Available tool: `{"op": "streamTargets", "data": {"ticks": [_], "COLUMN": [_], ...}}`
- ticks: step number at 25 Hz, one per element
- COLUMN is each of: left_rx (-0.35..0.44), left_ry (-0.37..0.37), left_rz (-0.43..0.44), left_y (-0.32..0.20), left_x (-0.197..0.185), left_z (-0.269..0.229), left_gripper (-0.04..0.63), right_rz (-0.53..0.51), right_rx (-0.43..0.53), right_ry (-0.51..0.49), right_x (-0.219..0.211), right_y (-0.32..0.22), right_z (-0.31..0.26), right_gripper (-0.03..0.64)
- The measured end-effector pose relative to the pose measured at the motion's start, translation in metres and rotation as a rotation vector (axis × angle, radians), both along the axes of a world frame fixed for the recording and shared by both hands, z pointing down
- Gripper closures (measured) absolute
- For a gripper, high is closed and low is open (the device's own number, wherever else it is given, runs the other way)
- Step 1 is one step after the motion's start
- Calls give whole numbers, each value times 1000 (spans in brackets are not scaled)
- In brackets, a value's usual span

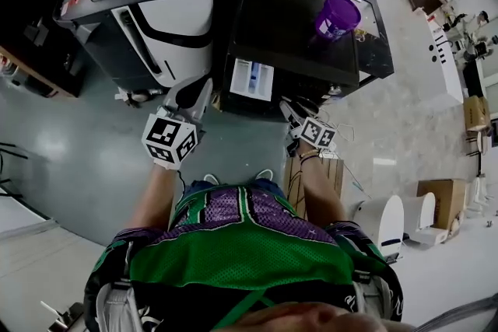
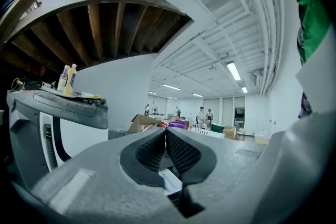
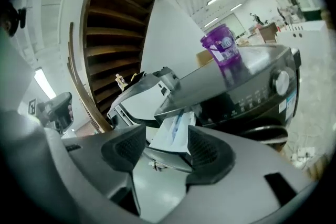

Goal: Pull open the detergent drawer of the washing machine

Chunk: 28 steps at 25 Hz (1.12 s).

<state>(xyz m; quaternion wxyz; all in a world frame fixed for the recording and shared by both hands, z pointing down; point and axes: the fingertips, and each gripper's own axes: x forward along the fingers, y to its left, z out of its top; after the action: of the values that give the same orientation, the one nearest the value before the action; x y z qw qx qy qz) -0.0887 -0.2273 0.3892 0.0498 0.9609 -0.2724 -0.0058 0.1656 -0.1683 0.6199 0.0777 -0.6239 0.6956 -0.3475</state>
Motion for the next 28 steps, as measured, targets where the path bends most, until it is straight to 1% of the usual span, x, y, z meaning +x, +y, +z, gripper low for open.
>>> {"op": "streamTargets", "data": {"ticks": [3, 6, 9, 11, 13, 16, 18, 21, 23, 28], "left_rx": [7, 13, 18, 29, 39, 29, 31, 69, 91, 109], "left_ry": [-8, -25, -17, -16, -24, -11, 2, -12, -12, 37], "left_rz": [-1, -13, -29, -39, -49, -50, -49, -57, -64, -78], "left_y": [-4, -6, -6, -6, -5, -3, 0, 0, 0, 0], "left_x": [11, 23, 34, 40, 48, 60, 66, 70, 71, 68], "left_z": [-6, -11, -21, -26, -30, -35, -42, -55, -65, -93], "left_gripper": [578, 578, 578, 578, 578, 578, 578, 578, 578, 578], "right_rz": [-38, -50, -71, -71, -53, -46, -58, -60, -49, -58], "right_rx": [-1, 47, 99, 127, 155, 207, 248, 302, 340, 392], "right_ry": [113, 193, 273, 296, 296, 313, 349, 430, 455, 486], "right_x": [0, 5, 8, 10, 11, 10, 11, 19, 25, 29], "right_y": [-12, -21, -26, -27, -25, -19, -18, -18, -16, -11], "right_z": [-38, -81, -122, -145, -166, -202, -227, -264, -287, -316], "right_gripper": [379, 379, 379, 379, 380, 380, 380, 380, 382, 390]}}
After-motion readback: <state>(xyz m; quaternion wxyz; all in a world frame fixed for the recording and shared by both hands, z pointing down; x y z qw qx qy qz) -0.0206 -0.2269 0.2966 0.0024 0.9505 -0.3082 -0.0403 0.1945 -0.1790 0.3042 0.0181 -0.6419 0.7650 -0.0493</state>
